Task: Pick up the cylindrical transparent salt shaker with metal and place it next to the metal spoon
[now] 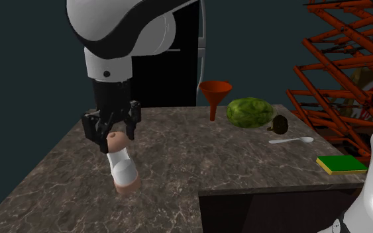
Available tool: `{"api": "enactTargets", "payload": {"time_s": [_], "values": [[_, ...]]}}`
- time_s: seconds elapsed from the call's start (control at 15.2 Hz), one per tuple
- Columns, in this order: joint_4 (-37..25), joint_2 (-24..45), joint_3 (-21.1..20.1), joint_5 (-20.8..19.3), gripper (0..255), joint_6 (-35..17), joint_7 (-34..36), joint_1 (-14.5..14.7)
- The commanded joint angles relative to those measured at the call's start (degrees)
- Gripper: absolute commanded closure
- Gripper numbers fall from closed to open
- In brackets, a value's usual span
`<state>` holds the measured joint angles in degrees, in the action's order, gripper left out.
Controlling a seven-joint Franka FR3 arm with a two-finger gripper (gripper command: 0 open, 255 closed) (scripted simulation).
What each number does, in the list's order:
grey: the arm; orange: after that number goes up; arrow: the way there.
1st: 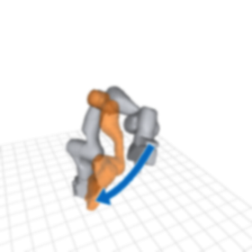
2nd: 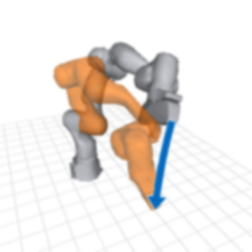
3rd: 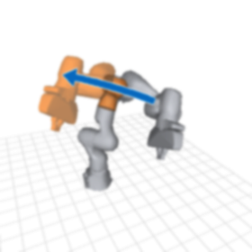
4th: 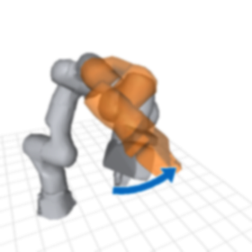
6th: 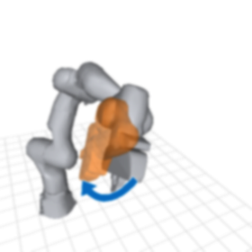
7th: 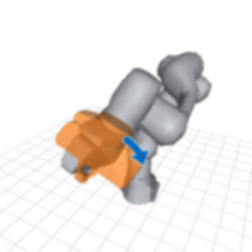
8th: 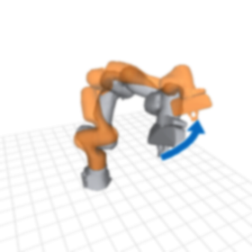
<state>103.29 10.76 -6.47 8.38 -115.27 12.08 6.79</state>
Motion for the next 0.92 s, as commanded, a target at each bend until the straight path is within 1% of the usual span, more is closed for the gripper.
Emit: {"api": "enactTargets", "payload": {"time_s": [0.0,0.86], "values": [[-1.1,-0.5,0.0,-0.1,255,1.5,0.3,0.0],[-9.5,-1.7,0.0,-0.4,255,11.1,1.5,-0.1]]}}
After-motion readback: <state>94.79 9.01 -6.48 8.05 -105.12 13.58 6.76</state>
